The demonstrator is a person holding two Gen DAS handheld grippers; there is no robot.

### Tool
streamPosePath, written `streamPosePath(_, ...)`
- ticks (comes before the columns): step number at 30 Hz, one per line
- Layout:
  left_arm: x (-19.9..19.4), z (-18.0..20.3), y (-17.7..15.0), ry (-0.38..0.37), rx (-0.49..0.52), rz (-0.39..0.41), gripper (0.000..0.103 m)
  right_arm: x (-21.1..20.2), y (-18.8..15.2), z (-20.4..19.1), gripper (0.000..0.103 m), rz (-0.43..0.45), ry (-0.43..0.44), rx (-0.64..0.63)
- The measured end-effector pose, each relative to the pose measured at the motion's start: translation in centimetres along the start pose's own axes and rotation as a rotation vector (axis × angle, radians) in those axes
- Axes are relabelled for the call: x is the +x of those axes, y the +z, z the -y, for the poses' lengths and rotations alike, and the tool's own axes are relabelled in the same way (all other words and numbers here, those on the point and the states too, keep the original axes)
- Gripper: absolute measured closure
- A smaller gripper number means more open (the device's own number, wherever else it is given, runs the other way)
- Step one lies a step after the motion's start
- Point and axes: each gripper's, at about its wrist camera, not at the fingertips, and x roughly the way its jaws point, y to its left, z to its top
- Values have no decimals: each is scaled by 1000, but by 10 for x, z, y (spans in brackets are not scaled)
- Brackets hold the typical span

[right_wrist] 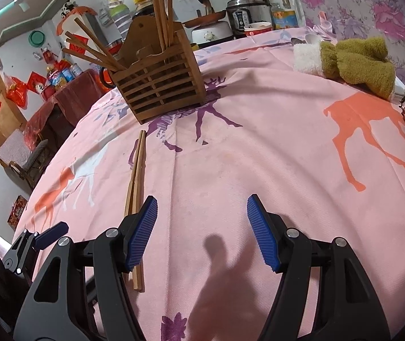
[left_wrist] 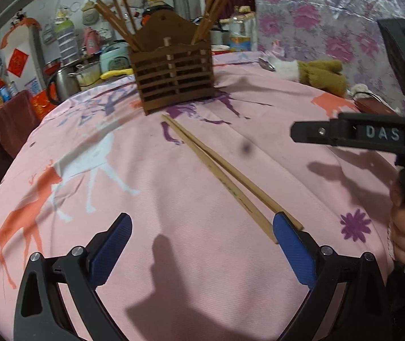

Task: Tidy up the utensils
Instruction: 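Lower both open tools toward the last two chopsticks on the sheet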

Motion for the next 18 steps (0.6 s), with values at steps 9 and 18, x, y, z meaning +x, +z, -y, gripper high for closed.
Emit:
streamPosePath(9, 9, -1, 0, -18, -18, -59, 5, -1, 0, 0, 35, 4, -4, -3)
streamPosePath(18, 11, 7, 0, -1, 21, -81, 5, 0, 0, 0, 35, 4, -4, -1)
